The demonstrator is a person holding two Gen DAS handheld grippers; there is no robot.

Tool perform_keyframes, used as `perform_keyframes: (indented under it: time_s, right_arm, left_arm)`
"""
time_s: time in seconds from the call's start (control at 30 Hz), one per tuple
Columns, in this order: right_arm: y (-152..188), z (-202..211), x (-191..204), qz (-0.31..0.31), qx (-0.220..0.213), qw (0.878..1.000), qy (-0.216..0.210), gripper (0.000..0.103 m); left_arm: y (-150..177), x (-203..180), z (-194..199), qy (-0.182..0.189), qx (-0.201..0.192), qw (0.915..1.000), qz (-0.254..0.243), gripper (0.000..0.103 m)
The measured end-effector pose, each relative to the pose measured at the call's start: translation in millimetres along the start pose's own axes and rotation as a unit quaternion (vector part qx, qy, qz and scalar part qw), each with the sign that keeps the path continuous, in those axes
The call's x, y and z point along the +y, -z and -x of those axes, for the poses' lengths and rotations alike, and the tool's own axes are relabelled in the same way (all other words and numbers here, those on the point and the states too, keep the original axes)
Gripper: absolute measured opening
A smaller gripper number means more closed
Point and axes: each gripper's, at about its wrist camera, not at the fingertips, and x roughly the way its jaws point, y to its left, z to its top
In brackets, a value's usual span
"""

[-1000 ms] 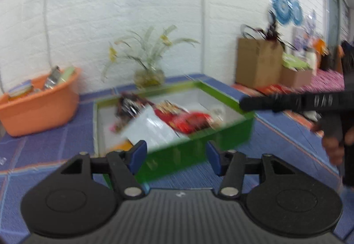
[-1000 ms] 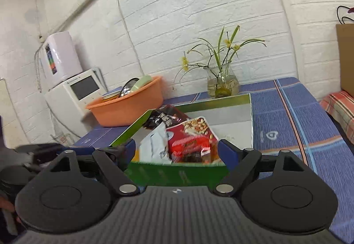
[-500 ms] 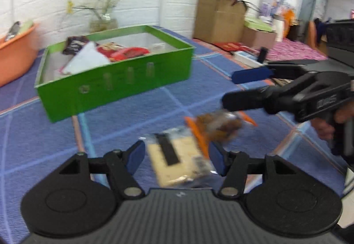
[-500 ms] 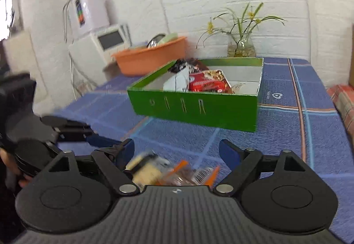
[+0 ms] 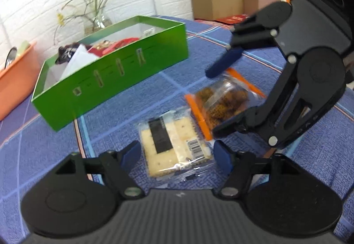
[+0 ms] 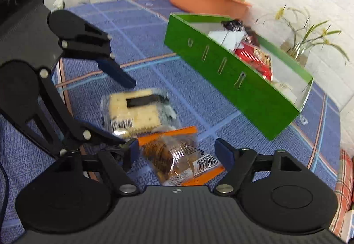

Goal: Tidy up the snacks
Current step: 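Grasp the orange-edged cookie bag with the right tool while the left grasps the cracker packet, then carry both held snacks up over the green box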

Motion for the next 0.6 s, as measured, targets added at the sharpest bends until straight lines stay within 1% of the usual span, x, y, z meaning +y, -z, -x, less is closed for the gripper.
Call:
perform_keyframes:
  time_s: [0.03, 0.1, 0.13, 0.17, 0.2, 0.23, 0.3, 0.37, 0.4, 0.47, 0.53, 0.6]
  right_arm:
    - [1, 1, -2, -0.007, 0.004, 1.0, -0.002, 0.103]
    - [4, 4, -3, -0.02, 0.005, 1.0, -0.005, 0.102]
    - [8, 7, -3, -0.025, 0.002, 1.0, -0.005, 0.095]
    - [11, 10, -1, -0.029, -0.003, 1.0, 0.0, 0.091]
    - [15, 13, 0, -0.034, -0.009, 0.999, 0.006, 0.086]
    - [19, 15, 2, -0.042, -0.015, 0.999, 0.013, 0.085]
    - [25, 19, 6, -0.069, -0.024, 0.997, 0.028, 0.083]
    - [30, 23, 10, -0.114, -0.033, 0.992, 0.045, 0.083]
    - [30, 25, 8, -0.144, -0.036, 0.988, 0.047, 0.082]
    - [31, 28, 5, -0.212, -0.052, 0.976, 0.029, 0.082]
    - [33, 30, 3, -0.278, -0.073, 0.958, -0.007, 0.082]
    - [33, 28, 1, -0.329, -0.087, 0.939, -0.05, 0.082]
  left_arm:
    - [0, 4, -2, 0.009, -0.001, 0.9999, 0.011, 0.07]
    - [-1, 15, -6, 0.038, 0.001, 0.9985, 0.04, 0.07]
    - [-1, 17, -6, 0.045, 0.001, 0.9979, 0.047, 0.07]
    - [0, 20, -6, 0.051, -0.001, 0.9972, 0.055, 0.07]
    - [1, 22, -5, 0.05, -0.005, 0.9971, 0.058, 0.066]
    - [2, 22, -4, 0.046, -0.007, 0.9973, 0.058, 0.065]
    - [6, 20, 0, 0.038, -0.012, 0.9975, 0.058, 0.062]
    - [9, 21, 4, 0.034, -0.016, 0.9971, 0.066, 0.061]
    - [11, 22, 7, 0.036, -0.017, 0.9965, 0.073, 0.061]
    - [14, 29, 13, 0.041, -0.018, 0.994, 0.1, 0.061]
    - [19, 39, 21, 0.041, -0.019, 0.9902, 0.132, 0.061]
    - [26, 51, 34, 0.026, -0.026, 0.986, 0.163, 0.061]
